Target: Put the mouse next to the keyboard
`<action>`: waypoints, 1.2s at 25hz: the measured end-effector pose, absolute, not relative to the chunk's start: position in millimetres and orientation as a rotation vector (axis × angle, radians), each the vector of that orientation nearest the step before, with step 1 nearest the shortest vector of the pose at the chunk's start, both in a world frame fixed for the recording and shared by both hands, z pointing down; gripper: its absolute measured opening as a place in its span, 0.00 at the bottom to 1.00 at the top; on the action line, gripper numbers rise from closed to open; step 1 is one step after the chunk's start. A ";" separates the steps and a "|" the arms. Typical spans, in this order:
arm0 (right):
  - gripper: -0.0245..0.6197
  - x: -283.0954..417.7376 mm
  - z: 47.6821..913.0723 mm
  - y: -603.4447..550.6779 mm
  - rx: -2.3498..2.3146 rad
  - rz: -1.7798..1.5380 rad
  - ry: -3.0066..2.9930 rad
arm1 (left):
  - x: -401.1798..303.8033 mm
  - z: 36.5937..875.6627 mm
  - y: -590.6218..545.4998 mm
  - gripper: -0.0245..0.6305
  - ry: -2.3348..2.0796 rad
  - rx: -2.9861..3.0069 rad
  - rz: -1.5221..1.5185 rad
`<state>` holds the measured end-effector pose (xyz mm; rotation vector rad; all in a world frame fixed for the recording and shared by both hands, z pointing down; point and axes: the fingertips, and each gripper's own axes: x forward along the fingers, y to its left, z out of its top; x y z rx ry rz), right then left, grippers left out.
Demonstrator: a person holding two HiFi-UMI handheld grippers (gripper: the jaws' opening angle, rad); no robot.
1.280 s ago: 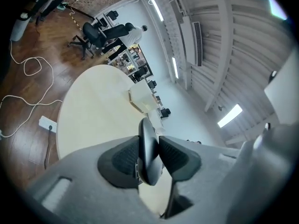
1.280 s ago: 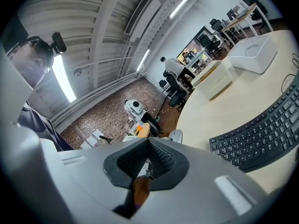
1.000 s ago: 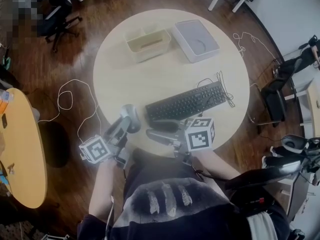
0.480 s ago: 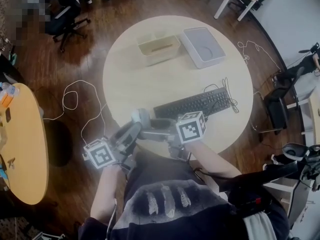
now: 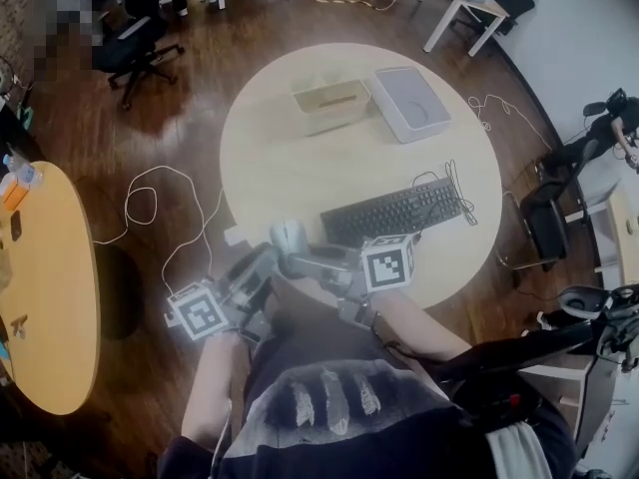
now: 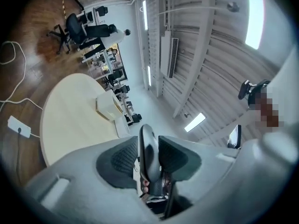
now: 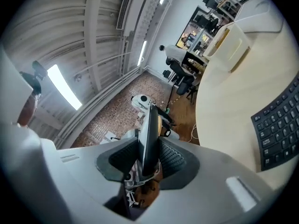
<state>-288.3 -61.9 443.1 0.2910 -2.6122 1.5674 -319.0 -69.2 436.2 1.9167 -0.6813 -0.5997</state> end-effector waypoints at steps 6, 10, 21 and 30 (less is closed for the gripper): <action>0.24 -281.8 441.1 -54.4 0.460 1.681 -2.588 | -344.5 445.4 -58.7 0.24 -0.673 1.945 -0.548; 0.24 -261.7 435.7 -42.7 0.586 1.770 -2.599 | -331.7 455.2 -58.6 0.24 -0.656 1.940 -0.540; 0.24 -242.0 415.8 -19.3 0.736 1.837 -2.642 | -311.3 448.2 -50.3 0.03 -0.792 2.166 -0.349; 0.24 -201.2 410.0 -22.1 0.816 1.830 -2.684 | -283.7 446.6 -37.3 0.03 -0.833 2.234 -0.212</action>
